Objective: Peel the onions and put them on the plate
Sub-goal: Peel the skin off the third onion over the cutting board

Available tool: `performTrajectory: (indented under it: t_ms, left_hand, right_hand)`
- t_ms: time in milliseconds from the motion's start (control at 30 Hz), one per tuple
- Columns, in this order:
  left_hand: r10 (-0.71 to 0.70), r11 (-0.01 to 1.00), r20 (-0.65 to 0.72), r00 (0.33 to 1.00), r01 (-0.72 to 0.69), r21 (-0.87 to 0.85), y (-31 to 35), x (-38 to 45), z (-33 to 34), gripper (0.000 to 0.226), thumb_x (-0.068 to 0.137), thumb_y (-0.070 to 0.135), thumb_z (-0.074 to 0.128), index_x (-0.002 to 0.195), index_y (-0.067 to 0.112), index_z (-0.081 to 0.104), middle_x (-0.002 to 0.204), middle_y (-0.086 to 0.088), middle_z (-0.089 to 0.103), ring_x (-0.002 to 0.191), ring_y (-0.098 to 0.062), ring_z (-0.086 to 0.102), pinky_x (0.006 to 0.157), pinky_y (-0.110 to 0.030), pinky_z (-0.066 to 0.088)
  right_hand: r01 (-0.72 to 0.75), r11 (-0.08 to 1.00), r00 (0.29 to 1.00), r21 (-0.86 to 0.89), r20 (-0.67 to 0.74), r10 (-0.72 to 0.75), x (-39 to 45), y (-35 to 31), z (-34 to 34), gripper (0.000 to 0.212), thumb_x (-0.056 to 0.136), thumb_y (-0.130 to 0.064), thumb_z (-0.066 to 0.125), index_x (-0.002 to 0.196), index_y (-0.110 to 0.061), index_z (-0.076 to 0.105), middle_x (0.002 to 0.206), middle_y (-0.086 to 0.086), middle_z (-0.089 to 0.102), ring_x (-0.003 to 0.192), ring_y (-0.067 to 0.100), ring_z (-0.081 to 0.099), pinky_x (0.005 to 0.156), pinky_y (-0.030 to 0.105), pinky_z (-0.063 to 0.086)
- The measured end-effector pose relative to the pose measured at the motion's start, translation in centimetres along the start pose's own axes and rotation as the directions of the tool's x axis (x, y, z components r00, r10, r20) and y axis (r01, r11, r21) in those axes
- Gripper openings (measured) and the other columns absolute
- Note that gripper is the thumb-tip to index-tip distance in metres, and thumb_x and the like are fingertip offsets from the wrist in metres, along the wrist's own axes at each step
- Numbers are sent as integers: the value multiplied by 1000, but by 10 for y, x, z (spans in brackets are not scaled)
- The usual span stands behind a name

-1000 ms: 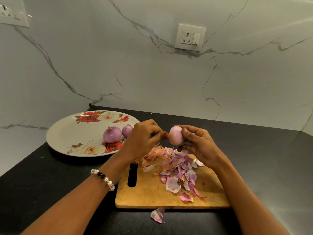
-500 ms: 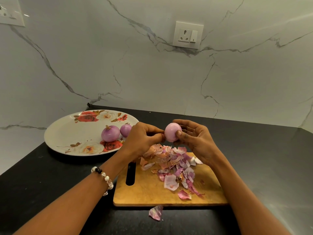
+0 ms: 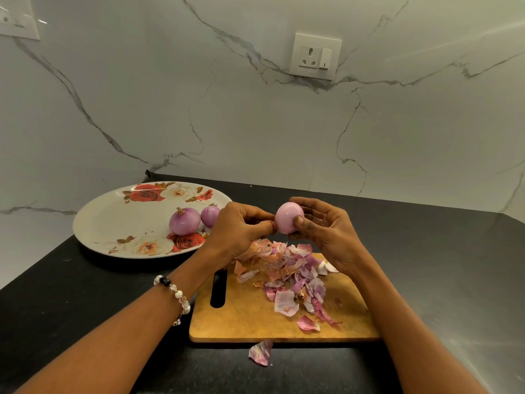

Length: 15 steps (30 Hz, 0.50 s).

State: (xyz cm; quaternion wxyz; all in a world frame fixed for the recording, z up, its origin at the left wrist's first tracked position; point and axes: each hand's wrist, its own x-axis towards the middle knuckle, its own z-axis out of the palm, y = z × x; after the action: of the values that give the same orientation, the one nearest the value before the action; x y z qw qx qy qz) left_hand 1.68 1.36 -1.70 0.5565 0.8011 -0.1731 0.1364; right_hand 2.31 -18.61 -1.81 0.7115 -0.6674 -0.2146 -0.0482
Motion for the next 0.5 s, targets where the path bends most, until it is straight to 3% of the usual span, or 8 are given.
performTrajectory:
  t_ms: [267,500]
  left_hand:
    - [-24,999,13,1000,24,-38,3,-1,0,21,83,21,70,102,12,72,85,1,73,78,-13,69,69,-22,57]
    - [-14,1000,-27,1000,14,-7,3,-3,1,18,84,15,69,101,15,72,86,3,72,80,-12,68,69,-18,56]
  right_hand:
    - [-11,1000,1000,-4,-7,11,0,1,-2,42,74,-19,73,115,-15,67,114,7,71,104,32,69,75,35,62]
    - [-17,999,1000,30,-5,17,0,1,-1,41,75,-17,71,116,-13,66,113,8,71,104,34,69,73,34,62]
